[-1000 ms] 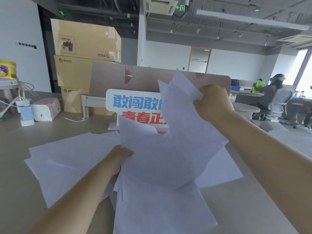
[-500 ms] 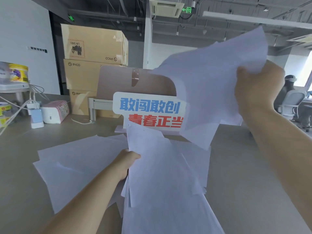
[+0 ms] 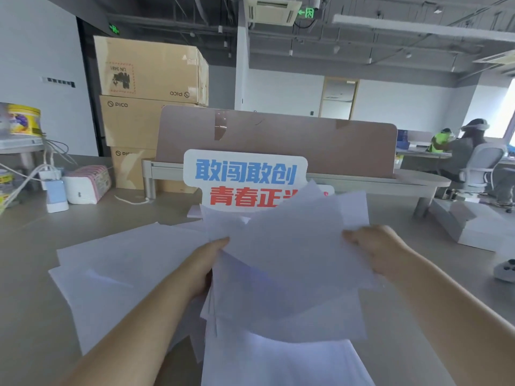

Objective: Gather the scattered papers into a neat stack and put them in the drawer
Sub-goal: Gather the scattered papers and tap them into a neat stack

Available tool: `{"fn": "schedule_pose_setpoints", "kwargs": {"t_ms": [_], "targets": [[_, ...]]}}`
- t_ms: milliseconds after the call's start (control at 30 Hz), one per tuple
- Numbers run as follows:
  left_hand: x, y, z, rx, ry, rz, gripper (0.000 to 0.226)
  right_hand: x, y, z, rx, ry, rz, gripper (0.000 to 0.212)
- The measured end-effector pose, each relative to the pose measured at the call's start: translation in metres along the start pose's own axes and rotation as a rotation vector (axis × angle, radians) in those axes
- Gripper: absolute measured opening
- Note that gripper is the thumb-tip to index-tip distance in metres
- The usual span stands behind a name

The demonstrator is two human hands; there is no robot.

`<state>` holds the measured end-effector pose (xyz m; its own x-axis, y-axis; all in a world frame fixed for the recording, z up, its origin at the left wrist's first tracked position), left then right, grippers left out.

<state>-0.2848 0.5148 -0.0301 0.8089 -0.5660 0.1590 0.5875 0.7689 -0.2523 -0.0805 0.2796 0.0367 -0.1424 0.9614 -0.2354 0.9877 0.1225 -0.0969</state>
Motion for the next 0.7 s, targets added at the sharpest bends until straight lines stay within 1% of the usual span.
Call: {"fn": "schedule_pose_setpoints", "kwargs": {"t_ms": [67,133,233,300,367,400,467,533,600,633,700], "targets": [[0.004,-0.001,0.001,-0.005,0.087,0.010,0.021,0.009,0.005,0.025,0.079,0.001,-0.060,0.024],[0.004,0.000,0.001,0.011,0.151,0.022,0.014,0.020,0.006,0.043,0.113,0.035,-0.130,0.021],[0.002,0.005,0.001,0.049,0.222,0.013,0.016,0.035,0.006,0.056,0.109,0.100,-0.179,0.012],[0.002,0.008,0.001,0.093,0.304,0.002,0.015,0.043,0.009,0.057,0.056,0.095,-0.174,0.018],[0.004,0.010,-0.002,0.123,0.362,0.000,0.018,0.044,0.013,0.056,-0.022,0.029,-0.115,0.027],[0.004,0.010,-0.004,0.131,0.383,0.000,0.021,0.042,0.013,0.056,-0.053,0.002,-0.058,0.027],[0.005,0.012,-0.006,0.132,0.394,0.037,0.021,0.039,0.013,0.058,-0.057,0.002,0.017,0.024],[0.002,0.016,-0.007,0.129,0.396,0.102,0.016,0.033,0.012,0.061,-0.071,0.030,0.080,0.023],[0.001,0.018,-0.007,0.138,0.393,0.141,0.018,0.027,0.008,0.059,-0.097,0.031,0.132,0.013],[0.001,0.018,-0.007,0.143,0.386,0.148,0.021,0.024,0.007,0.058,-0.105,0.045,0.159,0.022],[0.000,0.018,-0.007,0.149,0.377,0.172,0.025,0.017,0.006,0.056,-0.083,0.113,0.202,0.049]]}}
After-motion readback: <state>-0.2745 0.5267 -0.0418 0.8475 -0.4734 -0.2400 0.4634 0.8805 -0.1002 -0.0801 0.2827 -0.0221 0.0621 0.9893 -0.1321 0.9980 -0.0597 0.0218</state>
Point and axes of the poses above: each hand's wrist, its own y-axis towards the middle knuckle, its own x-axis out of the palm, z = x × y, the point moved 5 cm from there along y, towards the middle knuckle, and after that the axes turned 10 degrees about z, right-handed, at the moved point
